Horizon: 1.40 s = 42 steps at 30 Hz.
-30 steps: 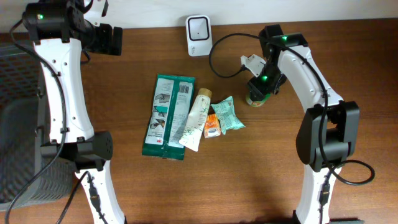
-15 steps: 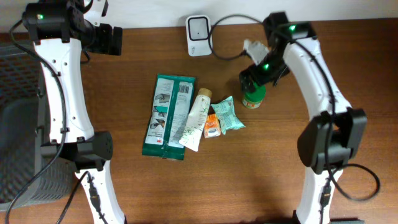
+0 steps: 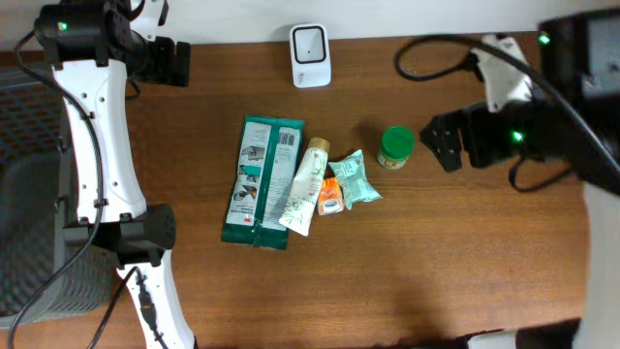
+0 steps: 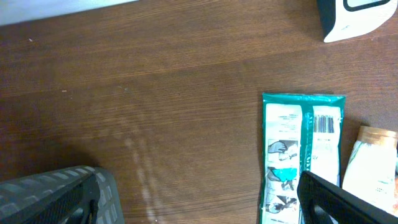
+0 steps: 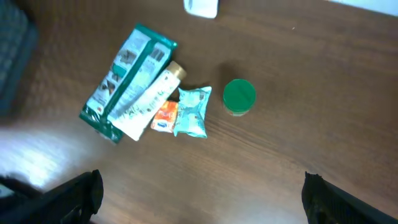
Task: Scan the item barcode
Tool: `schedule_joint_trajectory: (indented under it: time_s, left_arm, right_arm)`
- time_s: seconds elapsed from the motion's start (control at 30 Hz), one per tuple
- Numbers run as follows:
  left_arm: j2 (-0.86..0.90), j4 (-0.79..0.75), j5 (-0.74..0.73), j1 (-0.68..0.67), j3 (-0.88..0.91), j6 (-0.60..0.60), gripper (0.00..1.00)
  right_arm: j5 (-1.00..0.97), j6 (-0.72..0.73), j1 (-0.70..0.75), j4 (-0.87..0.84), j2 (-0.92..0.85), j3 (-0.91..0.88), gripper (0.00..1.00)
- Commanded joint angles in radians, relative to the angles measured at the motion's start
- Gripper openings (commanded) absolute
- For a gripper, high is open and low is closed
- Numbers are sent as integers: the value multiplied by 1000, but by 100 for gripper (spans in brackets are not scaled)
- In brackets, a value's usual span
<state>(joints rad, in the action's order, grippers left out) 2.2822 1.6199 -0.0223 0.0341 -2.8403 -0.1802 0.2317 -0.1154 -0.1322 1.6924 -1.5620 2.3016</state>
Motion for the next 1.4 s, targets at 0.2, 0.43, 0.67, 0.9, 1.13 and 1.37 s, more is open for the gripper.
schedule_joint_trajectory:
  time_s: [0.2, 0.43, 0.67, 0.9, 1.13, 1.37]
  left_arm:
    - [-5, -2, -11, 8, -3, -12, 99]
    - [-5, -2, -11, 8, -3, -13, 99]
    - [-5, -2, -11, 8, -3, -12, 99]
    - [-5, -2, -11, 8, -3, -13, 99]
    - [-5, -2, -11, 8, -3, -12, 99]
    - [-5, -2, -11, 8, -3, -13, 99]
  right_arm:
    - [19, 89, -5, -37, 220, -249, 99]
    - [-121, 80, -5, -288, -123, -364, 89]
    - [-123, -220, -6, -400, -478, -364, 90]
    - [-63, -350, -8, -434, -574, -373, 91]
    - [-78, -352, -6, -480, -620, -385, 92]
    - [-87, -348, -3, -482, -657, -386, 84]
